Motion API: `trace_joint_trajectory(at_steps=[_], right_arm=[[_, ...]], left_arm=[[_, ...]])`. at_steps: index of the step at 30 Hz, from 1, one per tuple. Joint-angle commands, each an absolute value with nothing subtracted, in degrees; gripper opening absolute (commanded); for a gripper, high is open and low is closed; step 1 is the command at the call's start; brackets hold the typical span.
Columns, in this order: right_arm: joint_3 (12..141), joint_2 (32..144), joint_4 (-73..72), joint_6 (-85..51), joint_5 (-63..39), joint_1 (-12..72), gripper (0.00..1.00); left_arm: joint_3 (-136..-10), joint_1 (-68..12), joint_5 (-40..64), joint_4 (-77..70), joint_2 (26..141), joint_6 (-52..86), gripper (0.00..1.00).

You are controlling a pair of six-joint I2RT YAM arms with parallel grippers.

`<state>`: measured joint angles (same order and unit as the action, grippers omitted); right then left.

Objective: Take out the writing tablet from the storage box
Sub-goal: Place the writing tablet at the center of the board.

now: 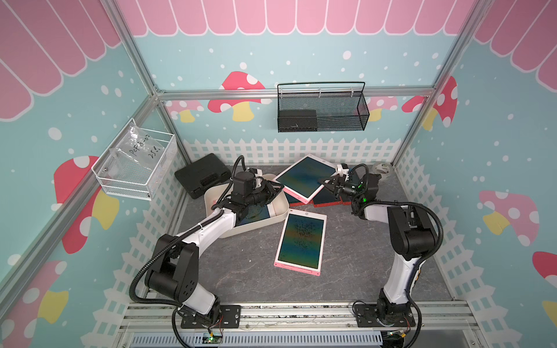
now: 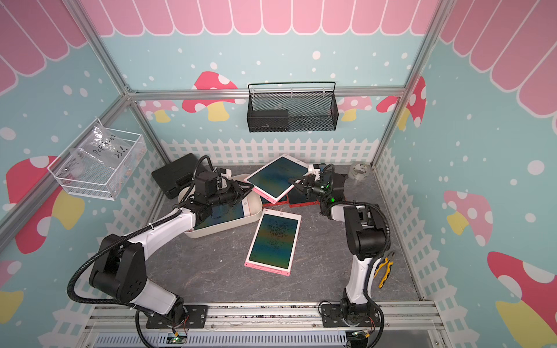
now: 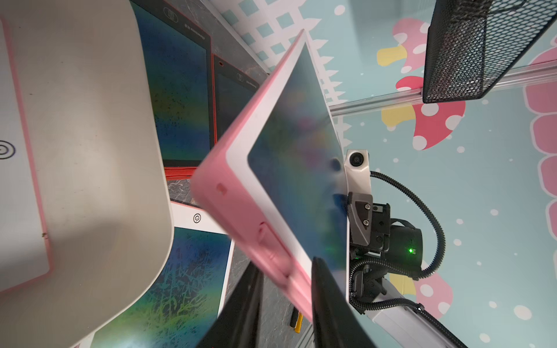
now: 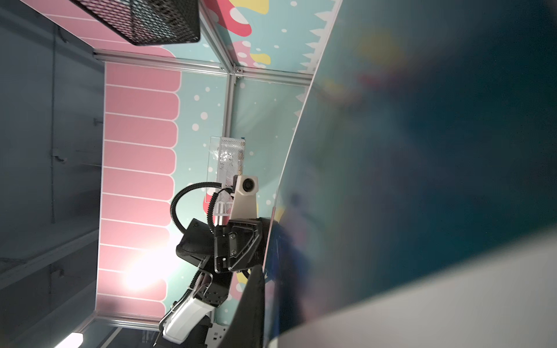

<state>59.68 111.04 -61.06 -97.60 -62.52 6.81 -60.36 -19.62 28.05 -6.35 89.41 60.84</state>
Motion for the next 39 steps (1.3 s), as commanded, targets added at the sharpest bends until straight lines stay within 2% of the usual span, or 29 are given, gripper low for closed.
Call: trace_joint_trajectory(at_steps=[1,9,13,15,18,22,29,39], right_arm=[[59.7,106.9,-54.3,-91.3,-65.8,6.6,0.0],[64.9,104.5,-23.8,-68.2,-67.9,5.0,0.0],[65.5,104.2,-20.8,-65.0,-70.6,3.6,0.0],[66.3,103.5,-14.8,-58.3,-71.5,2.4,0.0],[69.5,102.5,0.8,-43.9,-73.3,0.1,0.0],[75.3,101.7,28.0,-20.8,-69.5,-3.2,0.0],[67.8,94.2,37.3,-13.9,-64.1,-8.5,0.0],[61.5,85.3,46.3,-10.3,-59.2,-14.1,0.0]], left_arm=[[-60.7,-17.7,26.7,-5.3,87.1,59.0,0.31],[-59.8,-13.0,26.8,-2.2,85.0,56.2,0.32],[-60.2,-11.4,26.9,0.6,84.5,53.9,0.32],[-60.5,-10.7,26.5,2.0,83.9,52.6,0.32],[-61.5,-9.7,26.2,4.9,83.6,49.9,0.32],[-66.9,-10.1,27.8,11.5,85.6,43.1,0.33],[-79.5,-15.5,29.2,22.0,93.6,32.8,0.32],[-90.9,-27.6,33.8,21.7,108.7,32.1,0.3]])
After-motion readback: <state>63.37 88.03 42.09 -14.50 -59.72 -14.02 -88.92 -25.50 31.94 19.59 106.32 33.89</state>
